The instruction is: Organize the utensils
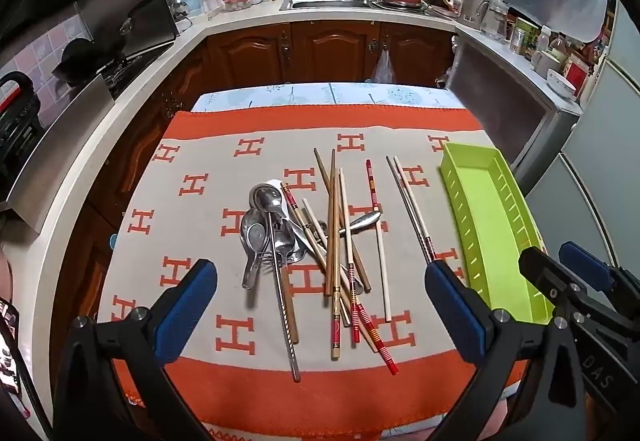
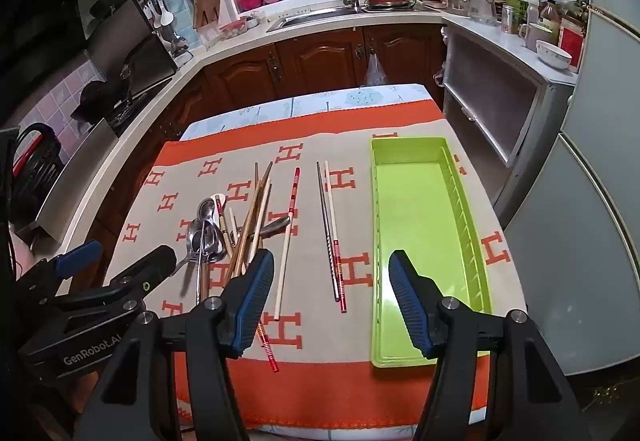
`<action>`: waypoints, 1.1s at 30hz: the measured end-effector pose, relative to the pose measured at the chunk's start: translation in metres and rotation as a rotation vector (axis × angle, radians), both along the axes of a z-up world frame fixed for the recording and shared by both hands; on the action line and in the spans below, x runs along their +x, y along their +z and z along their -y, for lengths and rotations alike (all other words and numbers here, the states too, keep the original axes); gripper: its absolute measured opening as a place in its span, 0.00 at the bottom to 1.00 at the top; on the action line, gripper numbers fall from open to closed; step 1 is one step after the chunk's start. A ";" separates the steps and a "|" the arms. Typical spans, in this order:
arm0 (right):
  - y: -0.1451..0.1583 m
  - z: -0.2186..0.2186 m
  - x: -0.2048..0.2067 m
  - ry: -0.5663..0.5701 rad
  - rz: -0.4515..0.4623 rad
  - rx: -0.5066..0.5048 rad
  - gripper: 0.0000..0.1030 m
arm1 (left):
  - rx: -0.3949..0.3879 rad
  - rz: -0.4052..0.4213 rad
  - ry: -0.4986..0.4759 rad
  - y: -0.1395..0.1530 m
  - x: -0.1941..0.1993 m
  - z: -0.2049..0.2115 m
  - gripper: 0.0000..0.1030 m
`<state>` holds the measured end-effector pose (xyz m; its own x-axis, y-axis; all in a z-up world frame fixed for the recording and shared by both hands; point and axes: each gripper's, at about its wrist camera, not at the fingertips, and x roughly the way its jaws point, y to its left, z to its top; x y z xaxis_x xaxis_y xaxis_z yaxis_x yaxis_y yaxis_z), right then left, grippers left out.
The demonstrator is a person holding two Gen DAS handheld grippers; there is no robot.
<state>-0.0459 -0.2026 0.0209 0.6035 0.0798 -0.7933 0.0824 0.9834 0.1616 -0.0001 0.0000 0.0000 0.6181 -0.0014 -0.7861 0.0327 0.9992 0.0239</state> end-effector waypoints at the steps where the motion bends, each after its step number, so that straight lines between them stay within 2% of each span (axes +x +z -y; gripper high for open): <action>1: -0.001 0.001 0.002 0.000 -0.001 0.000 0.59 | -0.002 0.001 0.002 0.000 0.000 0.000 0.99; 11: -0.003 -0.006 0.003 0.011 0.002 -0.025 0.59 | -0.014 -0.007 -0.010 0.008 0.000 0.004 0.99; 33: -0.002 -0.008 0.003 0.012 0.003 -0.032 0.59 | -0.031 -0.028 -0.004 -0.002 0.002 -0.003 0.99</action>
<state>-0.0430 -0.1950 0.0191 0.6050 0.0619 -0.7938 0.0704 0.9889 0.1308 0.0018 0.0032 -0.0023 0.5956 -0.0287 -0.8028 0.0369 0.9993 -0.0083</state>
